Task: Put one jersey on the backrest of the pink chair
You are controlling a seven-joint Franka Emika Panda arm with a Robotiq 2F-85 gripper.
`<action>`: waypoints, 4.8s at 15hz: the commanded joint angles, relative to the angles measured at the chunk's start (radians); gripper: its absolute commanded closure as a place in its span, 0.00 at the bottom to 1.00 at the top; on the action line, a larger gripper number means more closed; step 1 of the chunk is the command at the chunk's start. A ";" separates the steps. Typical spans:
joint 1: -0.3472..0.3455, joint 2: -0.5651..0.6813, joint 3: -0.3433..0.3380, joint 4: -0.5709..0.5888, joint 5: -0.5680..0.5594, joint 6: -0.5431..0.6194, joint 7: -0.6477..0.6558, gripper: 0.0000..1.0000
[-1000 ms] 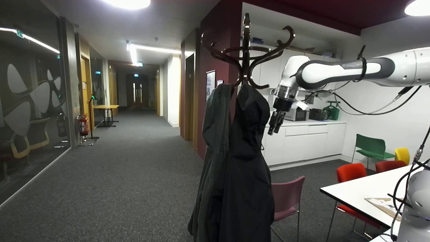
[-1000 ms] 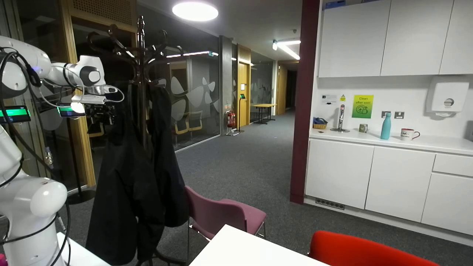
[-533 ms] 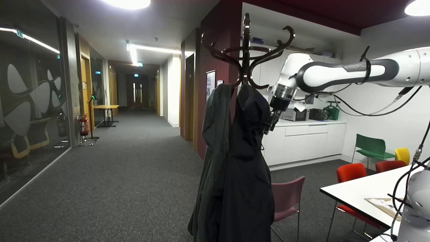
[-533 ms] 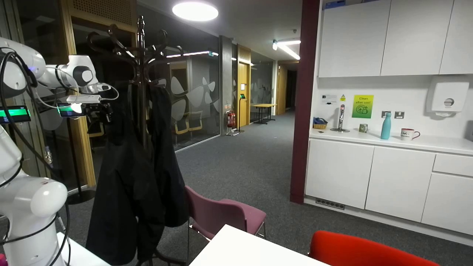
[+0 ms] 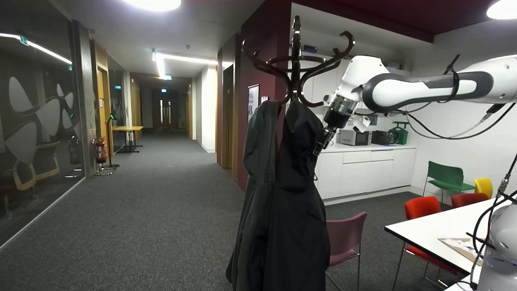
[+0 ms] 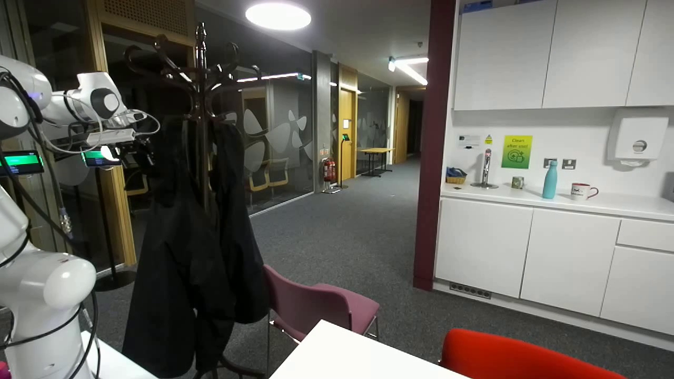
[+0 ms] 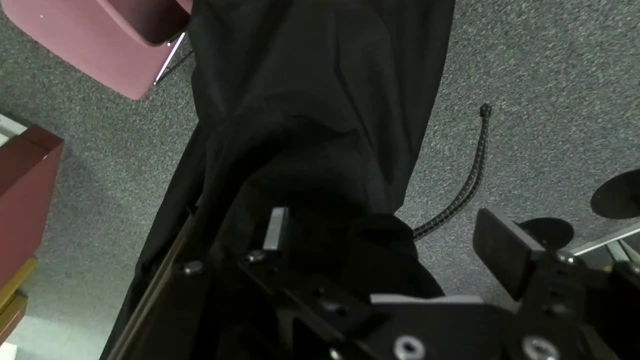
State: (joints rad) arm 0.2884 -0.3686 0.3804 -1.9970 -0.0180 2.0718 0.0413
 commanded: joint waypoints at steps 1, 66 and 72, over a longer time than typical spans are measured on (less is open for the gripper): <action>0.004 -0.055 0.022 -0.036 -0.069 0.056 0.038 0.00; -0.195 -0.409 0.269 -0.184 -0.520 0.322 0.495 0.98; -0.198 -0.409 0.270 -0.184 -0.520 0.321 0.495 0.98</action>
State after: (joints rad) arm 0.1195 -0.7639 0.6346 -2.1813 -0.5710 2.3839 0.5585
